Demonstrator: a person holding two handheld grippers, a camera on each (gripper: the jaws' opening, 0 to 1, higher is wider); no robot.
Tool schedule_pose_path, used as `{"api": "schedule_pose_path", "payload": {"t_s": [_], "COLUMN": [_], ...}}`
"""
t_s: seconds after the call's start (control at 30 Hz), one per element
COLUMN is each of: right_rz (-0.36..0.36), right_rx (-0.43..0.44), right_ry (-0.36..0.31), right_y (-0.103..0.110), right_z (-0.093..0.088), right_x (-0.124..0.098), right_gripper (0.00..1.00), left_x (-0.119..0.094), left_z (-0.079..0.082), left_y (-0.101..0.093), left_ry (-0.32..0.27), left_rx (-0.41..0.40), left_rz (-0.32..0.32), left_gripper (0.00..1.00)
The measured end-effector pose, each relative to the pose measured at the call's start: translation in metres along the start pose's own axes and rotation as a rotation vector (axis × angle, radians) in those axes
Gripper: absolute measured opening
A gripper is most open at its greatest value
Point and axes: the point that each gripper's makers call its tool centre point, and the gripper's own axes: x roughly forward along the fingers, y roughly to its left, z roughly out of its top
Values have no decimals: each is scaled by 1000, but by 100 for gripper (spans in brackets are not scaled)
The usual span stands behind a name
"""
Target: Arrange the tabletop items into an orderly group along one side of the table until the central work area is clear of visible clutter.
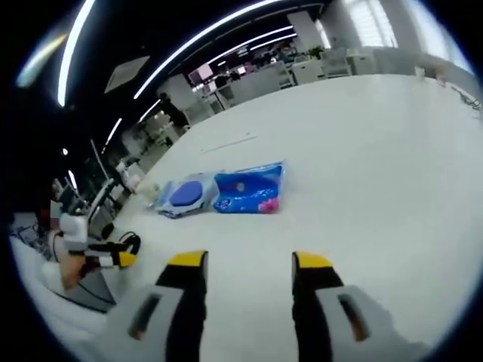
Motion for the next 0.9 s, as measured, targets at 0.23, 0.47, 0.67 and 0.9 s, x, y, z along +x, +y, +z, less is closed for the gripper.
{"api": "schedule_pose_path", "payload": {"t_s": [0.23,0.47,0.67,0.9], "right_rz": [-32,-46,-50,-67], "right_rx": [66,101,166,194], "right_ry": [-30,-38,-67,-81], "right_y": [-13,-19,-26,-32], "right_z": [2,0,5,14], "right_x": [-7,-9,-10,-5], "right_gripper": [41,40,38,38], "left_x": [8,10,11,9], "left_z": [-6,-2,-2,-2], "left_y": [4,13,24,23], "left_ry": [8,-32,-41,-37], "left_rx": [-37,-35,-135,-152], "left_rz": [3,9,7,-4], "left_gripper": [30,15,6,2]}}
